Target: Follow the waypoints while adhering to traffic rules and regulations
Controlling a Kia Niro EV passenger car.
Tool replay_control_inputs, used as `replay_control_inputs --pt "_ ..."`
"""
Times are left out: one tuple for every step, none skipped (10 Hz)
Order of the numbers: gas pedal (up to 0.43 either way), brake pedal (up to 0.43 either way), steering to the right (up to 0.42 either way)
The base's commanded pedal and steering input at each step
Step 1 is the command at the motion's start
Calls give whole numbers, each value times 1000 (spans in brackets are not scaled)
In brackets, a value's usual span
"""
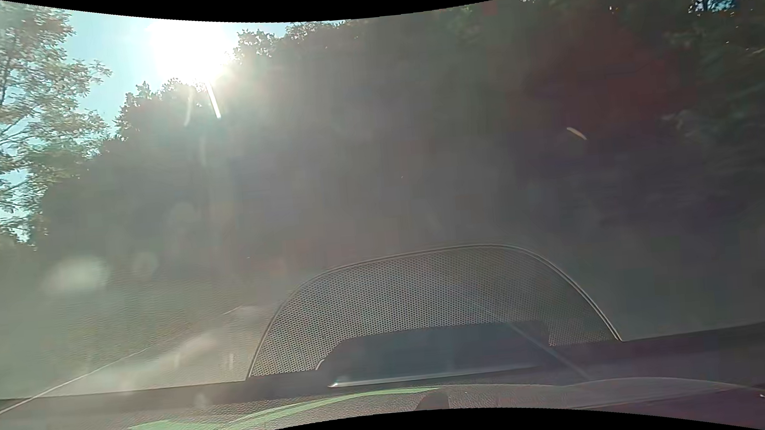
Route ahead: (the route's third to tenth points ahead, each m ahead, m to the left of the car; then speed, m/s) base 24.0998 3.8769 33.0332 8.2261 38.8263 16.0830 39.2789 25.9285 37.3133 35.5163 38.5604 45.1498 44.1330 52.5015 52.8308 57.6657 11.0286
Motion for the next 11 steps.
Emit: replay_control_inputs --pt "0 0 3" --pt "0 0 -2" --pt "0 0 -7" --pt "0 0 -7" --pt "0 0 -10" --pt "0 0 -19" --pt "0 0 -29" --pt "0 0 -39" --pt "0 0 -48" --pt "0 0 -56" --pt "0 0 -62"
